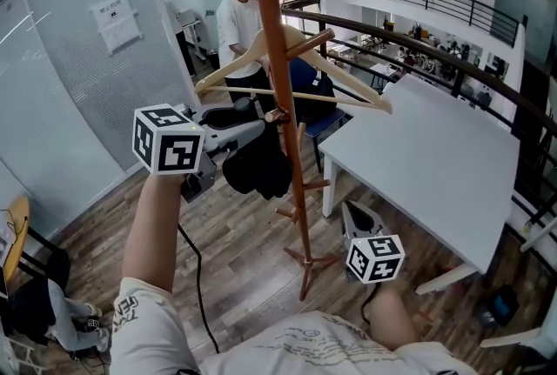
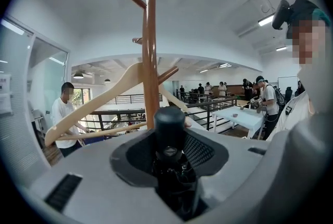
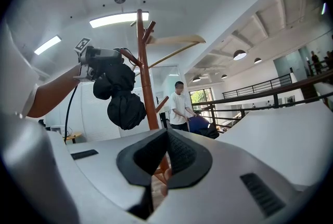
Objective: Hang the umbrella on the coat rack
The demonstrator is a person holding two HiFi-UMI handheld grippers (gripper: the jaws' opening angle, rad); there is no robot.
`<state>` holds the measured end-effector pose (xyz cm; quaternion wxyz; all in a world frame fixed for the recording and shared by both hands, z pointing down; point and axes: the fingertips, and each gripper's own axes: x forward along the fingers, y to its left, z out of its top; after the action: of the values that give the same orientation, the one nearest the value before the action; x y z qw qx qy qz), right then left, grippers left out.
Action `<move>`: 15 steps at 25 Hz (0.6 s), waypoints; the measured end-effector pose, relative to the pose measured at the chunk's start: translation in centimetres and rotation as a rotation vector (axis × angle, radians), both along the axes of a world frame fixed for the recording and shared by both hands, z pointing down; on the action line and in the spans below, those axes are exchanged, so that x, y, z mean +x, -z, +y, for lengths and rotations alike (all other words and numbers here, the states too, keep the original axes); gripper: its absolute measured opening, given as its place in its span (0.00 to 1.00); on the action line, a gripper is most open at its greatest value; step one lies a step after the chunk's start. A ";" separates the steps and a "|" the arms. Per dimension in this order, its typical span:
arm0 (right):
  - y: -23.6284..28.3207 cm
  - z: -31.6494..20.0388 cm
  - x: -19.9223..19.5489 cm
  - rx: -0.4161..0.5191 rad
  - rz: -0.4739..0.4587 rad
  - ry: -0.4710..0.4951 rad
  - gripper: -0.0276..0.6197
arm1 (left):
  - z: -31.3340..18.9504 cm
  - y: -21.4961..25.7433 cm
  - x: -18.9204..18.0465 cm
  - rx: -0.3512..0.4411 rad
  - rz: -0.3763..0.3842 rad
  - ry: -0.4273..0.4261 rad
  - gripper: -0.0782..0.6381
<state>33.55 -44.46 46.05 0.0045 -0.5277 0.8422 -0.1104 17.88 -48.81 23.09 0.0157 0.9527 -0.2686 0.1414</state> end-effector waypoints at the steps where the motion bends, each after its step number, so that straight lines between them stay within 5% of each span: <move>1: 0.0 0.0 0.1 -0.001 0.000 0.000 0.04 | -0.3 -0.5 0.0 -0.008 -0.003 0.007 0.33; 15: 0.0 -0.6 -1.8 -0.027 0.013 -0.004 0.04 | -3.8 -6.9 -1.4 -0.091 -0.051 0.074 0.33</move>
<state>31.75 -45.06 46.09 -0.0078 -0.5302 0.8396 -0.1182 16.47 -52.57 29.95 0.0574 0.9364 -0.2974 0.1772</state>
